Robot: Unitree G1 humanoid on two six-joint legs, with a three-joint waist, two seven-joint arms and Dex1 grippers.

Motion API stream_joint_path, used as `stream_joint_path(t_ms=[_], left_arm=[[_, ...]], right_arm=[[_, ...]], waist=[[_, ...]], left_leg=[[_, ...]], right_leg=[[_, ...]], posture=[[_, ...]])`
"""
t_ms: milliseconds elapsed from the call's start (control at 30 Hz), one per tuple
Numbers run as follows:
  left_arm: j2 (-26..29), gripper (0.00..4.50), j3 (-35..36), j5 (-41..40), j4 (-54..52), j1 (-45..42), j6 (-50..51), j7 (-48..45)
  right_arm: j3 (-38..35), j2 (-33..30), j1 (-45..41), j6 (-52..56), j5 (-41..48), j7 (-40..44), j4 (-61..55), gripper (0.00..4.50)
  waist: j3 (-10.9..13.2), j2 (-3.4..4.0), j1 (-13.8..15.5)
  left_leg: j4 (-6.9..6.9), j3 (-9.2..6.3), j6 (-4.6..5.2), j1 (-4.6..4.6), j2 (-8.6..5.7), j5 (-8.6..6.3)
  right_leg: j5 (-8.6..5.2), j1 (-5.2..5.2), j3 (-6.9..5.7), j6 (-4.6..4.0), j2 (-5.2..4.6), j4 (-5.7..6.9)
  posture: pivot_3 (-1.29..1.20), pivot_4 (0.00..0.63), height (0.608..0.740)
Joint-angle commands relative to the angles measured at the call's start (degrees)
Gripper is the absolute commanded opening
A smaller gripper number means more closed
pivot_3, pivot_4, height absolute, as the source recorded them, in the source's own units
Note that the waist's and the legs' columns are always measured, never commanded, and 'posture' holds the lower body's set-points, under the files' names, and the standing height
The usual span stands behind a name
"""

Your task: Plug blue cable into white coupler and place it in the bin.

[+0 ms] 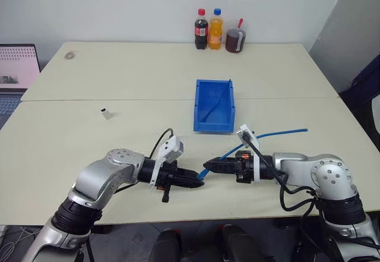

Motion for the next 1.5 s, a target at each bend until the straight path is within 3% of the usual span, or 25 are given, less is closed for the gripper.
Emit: stream_joint_path(t_ms=[33,200,400,1267,1500], left_arm=[[-0.07,0.25,5.24,-9.65,-0.34,-2.49,9.33,-0.21],[0.36,0.25,8.43,-17.75,0.64,-3.58,18.19,-0.13],[0.29,0.25,10.78,-24.98,-0.09,-3.76,24.81,1.52],[-0.89,0.25,12.97,-35.86,-2.07,-1.45,27.77,11.13],[-0.35,0.25,12.73,-36.51,-2.34,-0.8,27.28,11.53]], right_arm=[[-4.33,-5.82,1.09,2.0,6.94,11.55,-2.9,1.92],[-3.69,-8.75,1.56,2.06,8.27,17.28,-3.55,1.92],[-1.55,-4.96,0.79,-0.77,6.74,16.38,-3.4,1.92],[2.84,-1.8,-2.15,-1.17,7.35,16.39,-2.76,1.92],[2.41,-2.34,-2.45,-0.7,8.1,16.71,-1.77,0.61]], waist=[[0.01,-0.01,0.06],[0.02,-0.03,0.02],[0.02,-0.03,-0.27],[0.02,-0.02,-0.1],[0.02,-0.02,-0.09]], left_leg=[[0.01,0.0,0.0,0.0,-0.01,0.0],[0.0,-0.04,0.0,0.01,-0.02,0.0],[0.0,-0.08,0.0,0.05,0.04,0.0],[0.01,-0.07,0.0,0.05,0.01,0.0],[0.01,-0.07,0.0,0.05,0.01,0.0]], right_leg=[[0.0,0.0,-0.01,0.0,0.0,0.0],[0.0,0.04,-0.04,0.0,0.02,-0.03],[0.0,0.04,-0.05,0.0,0.1,0.02],[0.0,0.04,-0.03,0.0,0.06,0.01],[0.0,0.04,-0.02,0.0,0.06,0.01]], posture=[[0.0,0.15,0.74],[0.0,0.15,0.74],[0.0,0.15,0.74],[0.0,0.15,0.74],[0.0,0.15,0.74]])
